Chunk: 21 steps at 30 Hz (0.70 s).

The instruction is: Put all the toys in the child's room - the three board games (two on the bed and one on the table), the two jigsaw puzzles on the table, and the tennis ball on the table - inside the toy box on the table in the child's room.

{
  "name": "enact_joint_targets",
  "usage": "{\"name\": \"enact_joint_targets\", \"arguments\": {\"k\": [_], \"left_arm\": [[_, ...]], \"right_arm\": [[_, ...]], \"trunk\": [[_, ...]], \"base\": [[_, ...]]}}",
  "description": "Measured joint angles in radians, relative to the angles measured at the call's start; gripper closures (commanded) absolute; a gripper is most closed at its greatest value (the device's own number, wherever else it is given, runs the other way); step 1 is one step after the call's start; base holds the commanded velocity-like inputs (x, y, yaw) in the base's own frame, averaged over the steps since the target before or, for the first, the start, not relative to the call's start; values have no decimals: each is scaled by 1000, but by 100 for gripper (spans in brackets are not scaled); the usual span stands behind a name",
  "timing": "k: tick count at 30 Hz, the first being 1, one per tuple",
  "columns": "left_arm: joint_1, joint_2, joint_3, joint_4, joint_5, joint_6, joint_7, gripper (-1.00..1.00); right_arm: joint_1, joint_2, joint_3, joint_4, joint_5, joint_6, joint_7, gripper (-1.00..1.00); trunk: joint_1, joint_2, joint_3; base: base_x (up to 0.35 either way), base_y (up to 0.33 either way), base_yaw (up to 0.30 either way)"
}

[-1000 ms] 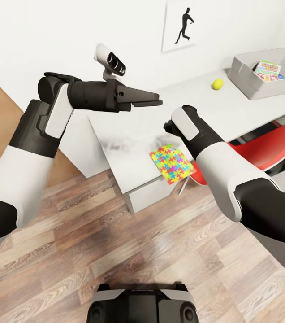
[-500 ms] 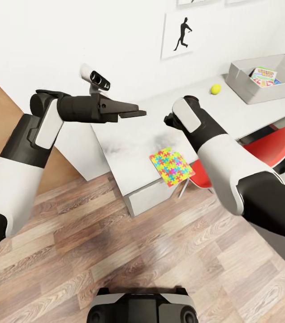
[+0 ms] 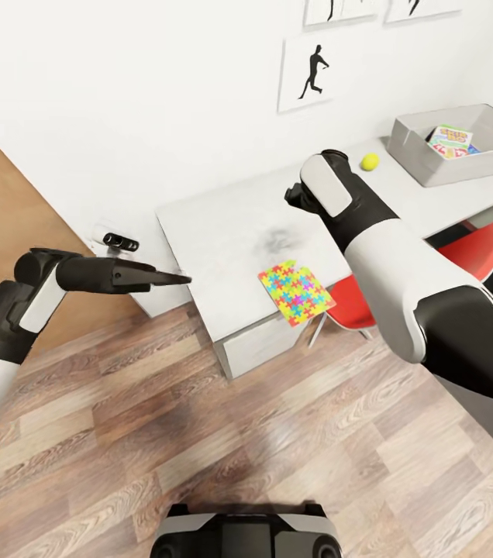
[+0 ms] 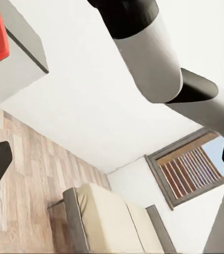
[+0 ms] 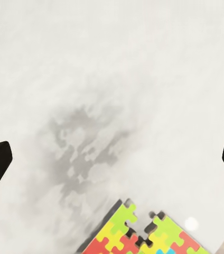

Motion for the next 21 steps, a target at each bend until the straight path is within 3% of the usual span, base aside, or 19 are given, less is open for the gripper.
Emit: {"name": "enact_joint_targets", "arguments": {"k": [7,8,12,16,19,21], "left_arm": [[112,112,3,-5,-2,-2,-40,-100],[149,130,4,-4,-5,-2,-42,-100],[230,165,8,5,-9,-17,-43,-100],[284,209,10,32,-6,-96,-46,-100],[309,226,10,114,-4,-155,-48,-100],[316,232,11,215,-6,-179,-49,-100]], "right_arm": [[-3,-1,0,-4,1,1,-1,-100],[-4,-1,0,-4,1,1,-1,-100],[-4,-1,-1,-4,1,1,-1,-100],[-4,0,-1,-26,2,17,-7,-100],[-3,-1,-1,-55,1,53,-39,-100],[-1,-1,-1,-67,-1,67,-66,-100]], "trunk": [[0,0,10],[0,0,12],[0,0,18],[0,0,23],[0,0,28],[0,0,31]], "base": [[0,0,0],[0,0,0],[0,0,0],[0,0,0],[0,0,0],[0,0,0]]}}
